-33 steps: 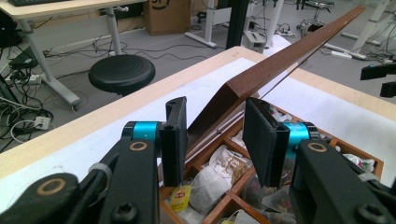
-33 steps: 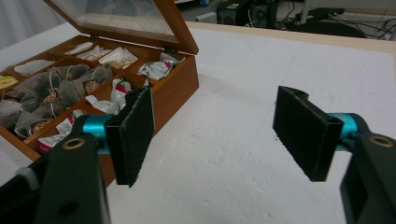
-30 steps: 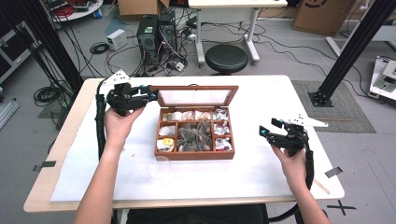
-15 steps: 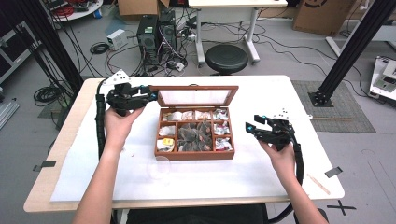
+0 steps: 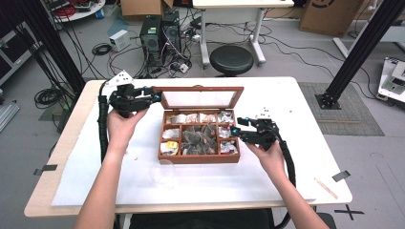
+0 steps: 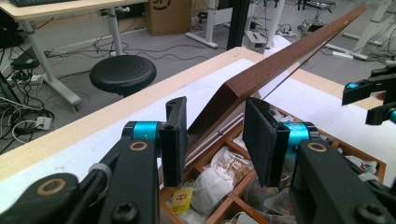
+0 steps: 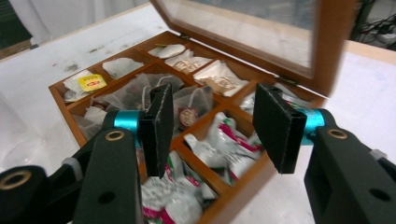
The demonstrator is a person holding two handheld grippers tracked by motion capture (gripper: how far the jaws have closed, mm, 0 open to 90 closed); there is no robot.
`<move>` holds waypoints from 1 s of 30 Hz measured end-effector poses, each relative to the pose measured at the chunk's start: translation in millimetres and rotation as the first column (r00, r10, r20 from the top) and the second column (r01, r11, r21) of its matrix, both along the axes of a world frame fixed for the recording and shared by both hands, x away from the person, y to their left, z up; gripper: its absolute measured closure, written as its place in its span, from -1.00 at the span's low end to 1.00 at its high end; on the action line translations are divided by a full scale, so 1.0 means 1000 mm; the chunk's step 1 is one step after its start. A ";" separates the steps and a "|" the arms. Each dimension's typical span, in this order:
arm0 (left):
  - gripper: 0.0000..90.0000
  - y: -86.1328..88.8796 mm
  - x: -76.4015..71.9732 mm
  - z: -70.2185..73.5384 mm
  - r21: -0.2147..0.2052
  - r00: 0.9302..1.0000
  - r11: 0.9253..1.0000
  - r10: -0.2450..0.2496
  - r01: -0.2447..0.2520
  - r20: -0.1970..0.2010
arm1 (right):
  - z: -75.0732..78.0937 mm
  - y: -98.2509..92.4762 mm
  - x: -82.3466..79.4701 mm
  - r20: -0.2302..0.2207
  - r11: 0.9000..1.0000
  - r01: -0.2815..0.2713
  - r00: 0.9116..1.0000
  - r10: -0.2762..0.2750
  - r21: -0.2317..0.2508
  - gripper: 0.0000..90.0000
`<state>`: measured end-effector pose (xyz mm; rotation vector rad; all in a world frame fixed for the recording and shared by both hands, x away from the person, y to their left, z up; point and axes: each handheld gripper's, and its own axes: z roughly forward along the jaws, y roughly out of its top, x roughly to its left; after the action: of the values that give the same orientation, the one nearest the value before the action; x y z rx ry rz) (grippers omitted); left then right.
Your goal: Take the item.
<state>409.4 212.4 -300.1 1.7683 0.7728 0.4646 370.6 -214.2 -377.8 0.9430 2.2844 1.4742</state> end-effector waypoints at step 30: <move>0.34 0.000 0.000 -0.001 -0.003 1.000 1.000 0.000 0.000 0.002 | -0.020 0.064 0.051 -0.211 0.994 -0.001 0.977 -0.023 -0.112 0.39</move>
<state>409.0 212.4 -301.3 1.7654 0.7717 0.4644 421.5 -150.2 -397.5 1.1257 2.4755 1.2808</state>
